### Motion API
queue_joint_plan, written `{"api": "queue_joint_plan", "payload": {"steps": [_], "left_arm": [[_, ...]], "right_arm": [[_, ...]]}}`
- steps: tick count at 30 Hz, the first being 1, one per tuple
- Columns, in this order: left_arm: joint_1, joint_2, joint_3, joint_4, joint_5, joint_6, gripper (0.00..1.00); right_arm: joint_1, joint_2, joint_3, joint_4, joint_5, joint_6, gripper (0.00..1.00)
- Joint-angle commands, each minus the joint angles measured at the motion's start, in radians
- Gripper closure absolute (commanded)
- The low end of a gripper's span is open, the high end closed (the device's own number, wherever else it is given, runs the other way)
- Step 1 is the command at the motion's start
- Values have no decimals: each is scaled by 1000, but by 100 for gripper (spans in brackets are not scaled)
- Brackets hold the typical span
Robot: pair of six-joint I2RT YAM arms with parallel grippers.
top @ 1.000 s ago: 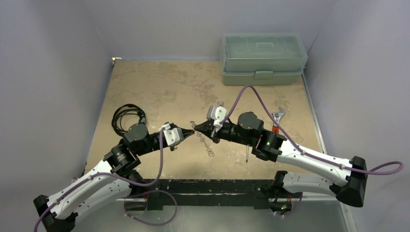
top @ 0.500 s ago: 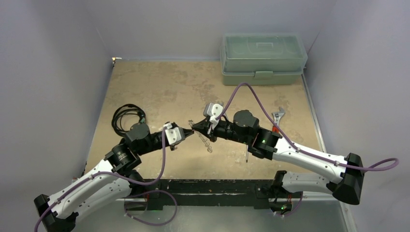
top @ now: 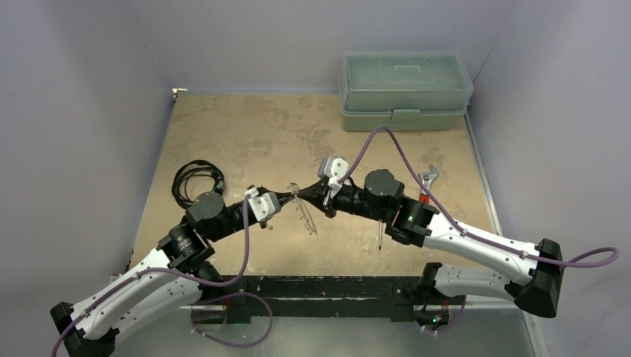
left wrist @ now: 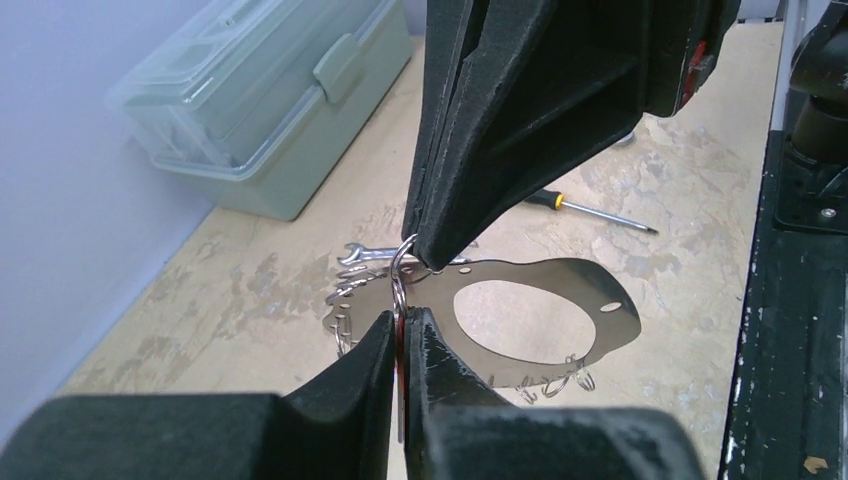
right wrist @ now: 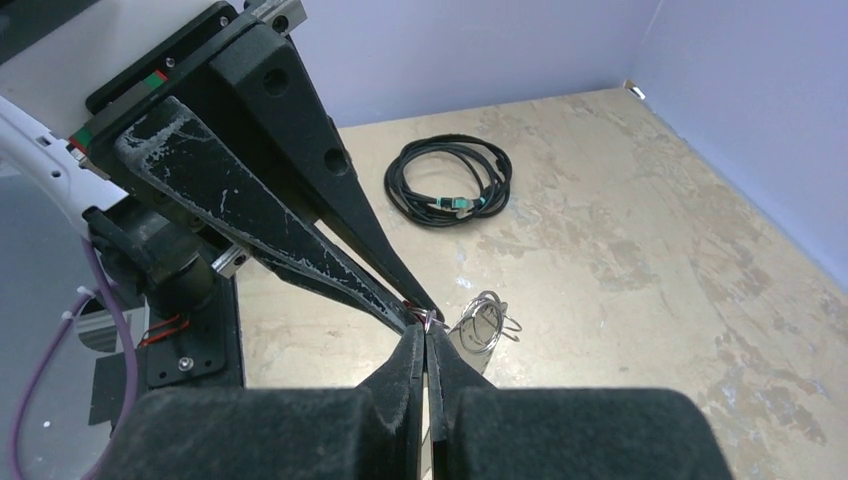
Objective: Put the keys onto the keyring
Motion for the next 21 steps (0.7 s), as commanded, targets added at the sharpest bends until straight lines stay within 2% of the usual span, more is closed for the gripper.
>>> {"api": "queue_joint_plan", "payload": {"steps": [1, 5, 10, 21], "left_arm": [[7, -24, 8, 42, -77, 3, 92], [6, -27, 6, 39, -66, 2, 60], [6, -29, 2, 39, -21, 1, 41], [7, -45, -8, 57, 164, -37, 41]], "right_arm": [[1, -36, 4, 19, -18, 24, 100], [-1, -42, 6, 16, 3, 22, 100], [-2, -49, 31, -8, 19, 4, 100], [-5, -76, 52, -42, 80, -17, 100]]}}
